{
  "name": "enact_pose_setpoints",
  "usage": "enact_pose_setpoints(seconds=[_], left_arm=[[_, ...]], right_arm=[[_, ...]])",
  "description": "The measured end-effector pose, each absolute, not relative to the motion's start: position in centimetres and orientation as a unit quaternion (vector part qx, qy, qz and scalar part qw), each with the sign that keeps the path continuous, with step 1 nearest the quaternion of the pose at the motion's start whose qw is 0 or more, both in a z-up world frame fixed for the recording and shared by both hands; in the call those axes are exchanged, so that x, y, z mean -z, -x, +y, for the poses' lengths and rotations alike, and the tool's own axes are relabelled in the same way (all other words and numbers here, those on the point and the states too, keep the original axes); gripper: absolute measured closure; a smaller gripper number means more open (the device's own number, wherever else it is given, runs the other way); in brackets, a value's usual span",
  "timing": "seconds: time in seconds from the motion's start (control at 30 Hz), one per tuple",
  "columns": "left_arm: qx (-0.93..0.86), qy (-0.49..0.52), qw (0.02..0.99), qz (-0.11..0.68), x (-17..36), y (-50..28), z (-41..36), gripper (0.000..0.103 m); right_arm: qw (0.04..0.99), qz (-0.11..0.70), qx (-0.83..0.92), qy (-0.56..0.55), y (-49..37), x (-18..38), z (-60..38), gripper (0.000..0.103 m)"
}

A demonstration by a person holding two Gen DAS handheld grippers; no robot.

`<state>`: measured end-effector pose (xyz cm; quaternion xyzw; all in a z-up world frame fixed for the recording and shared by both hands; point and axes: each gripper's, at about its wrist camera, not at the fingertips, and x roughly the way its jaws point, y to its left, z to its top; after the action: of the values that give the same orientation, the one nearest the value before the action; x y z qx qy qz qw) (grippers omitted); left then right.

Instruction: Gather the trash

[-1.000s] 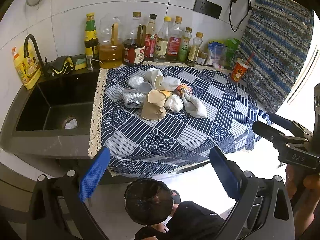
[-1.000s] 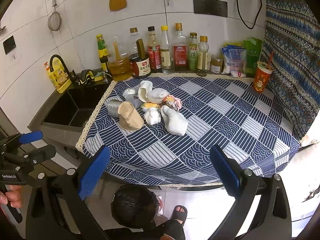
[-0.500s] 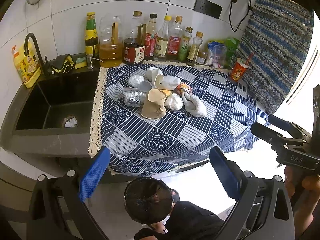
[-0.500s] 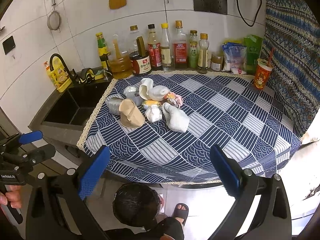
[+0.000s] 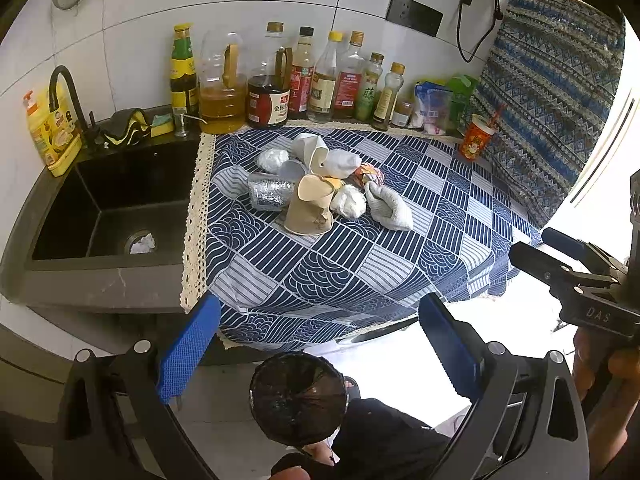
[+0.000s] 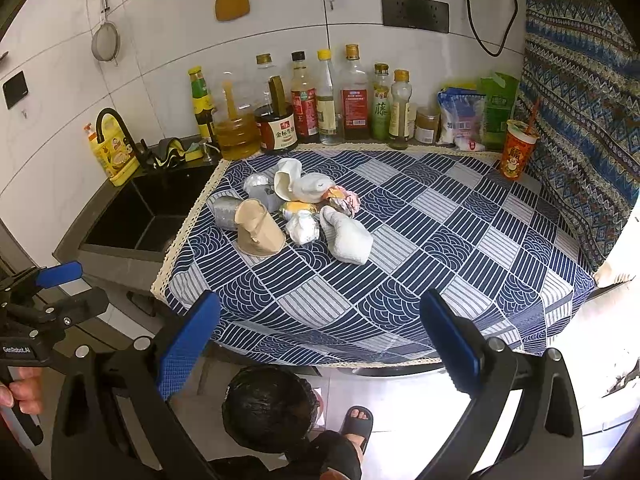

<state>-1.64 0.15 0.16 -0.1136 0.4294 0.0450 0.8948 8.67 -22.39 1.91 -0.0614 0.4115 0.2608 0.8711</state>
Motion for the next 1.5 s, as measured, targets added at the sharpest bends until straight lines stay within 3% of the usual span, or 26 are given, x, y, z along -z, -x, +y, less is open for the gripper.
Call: enact_pose_setpoints(seconds=[0.43, 0.9, 1.5], left_arm=[[-0.04, 0.121, 0.892, 0.433, 0.5, 1.0, 0.9, 0.007], [-0.031, 0.14, 0.879, 0.455, 2.9, -4.4, 1.8, 0.007], [-0.023, 0.173, 0.845, 0.506, 8.5, -15.9, 2.6, 0.008]], right_arm=[[0.865, 0.423, -0.261, 0.067, -8.9, -1.4, -22.1, 0.004], [0.849, 0.447, -0.278, 0.047, -16.4, 0.5, -21.2, 0.004], [0.791, 0.532, -0.301, 0.039, -27.2, 9.2, -19.5, 0.007]])
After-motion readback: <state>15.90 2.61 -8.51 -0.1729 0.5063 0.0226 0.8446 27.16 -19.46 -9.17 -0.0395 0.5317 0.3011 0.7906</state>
